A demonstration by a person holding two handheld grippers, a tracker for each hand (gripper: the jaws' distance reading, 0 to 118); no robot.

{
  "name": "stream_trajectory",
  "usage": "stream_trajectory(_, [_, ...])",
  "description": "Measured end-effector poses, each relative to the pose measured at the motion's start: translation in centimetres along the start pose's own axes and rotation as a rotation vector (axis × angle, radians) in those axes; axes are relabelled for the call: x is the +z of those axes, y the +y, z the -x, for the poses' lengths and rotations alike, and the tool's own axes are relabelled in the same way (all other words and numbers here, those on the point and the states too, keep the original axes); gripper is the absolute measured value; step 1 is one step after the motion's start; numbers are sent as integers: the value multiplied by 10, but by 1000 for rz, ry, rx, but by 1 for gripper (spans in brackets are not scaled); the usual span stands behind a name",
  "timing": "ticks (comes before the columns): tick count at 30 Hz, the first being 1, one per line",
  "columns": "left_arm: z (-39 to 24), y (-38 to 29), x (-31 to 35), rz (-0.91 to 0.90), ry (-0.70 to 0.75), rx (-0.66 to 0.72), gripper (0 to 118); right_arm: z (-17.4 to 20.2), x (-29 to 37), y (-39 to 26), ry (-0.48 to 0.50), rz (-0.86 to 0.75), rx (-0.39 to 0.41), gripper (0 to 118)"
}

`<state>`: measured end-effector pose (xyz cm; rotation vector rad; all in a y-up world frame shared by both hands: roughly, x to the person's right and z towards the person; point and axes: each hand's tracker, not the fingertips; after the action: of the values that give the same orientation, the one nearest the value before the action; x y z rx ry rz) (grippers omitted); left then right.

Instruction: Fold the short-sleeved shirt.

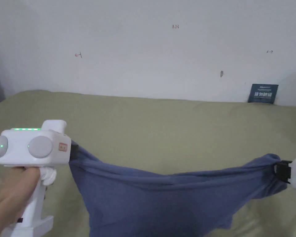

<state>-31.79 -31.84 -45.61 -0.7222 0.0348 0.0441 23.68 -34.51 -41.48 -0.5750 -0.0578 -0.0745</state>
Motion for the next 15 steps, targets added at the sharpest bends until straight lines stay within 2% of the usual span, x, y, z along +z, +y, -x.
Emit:
stream_trajectory(5, [3,43,57,-117,53,-42,3,3,35,49,16,-88,10,7])
stream_trajectory(7, [1,64,73,-149,65,-51,3,7,44,72,-16,-130,39,7])
stream_trajectory(10, [-5,95,81,-193,89,-40,3,8,44,107,-52,-165,47,7])
stream_trajectory(12, [-7,115,79,-193,62,20,3,9,41,129,-77,-183,48,7])
stream_trajectory(15, [-21,145,69,-223,103,3,3,9,27,163,-102,-190,49,7])
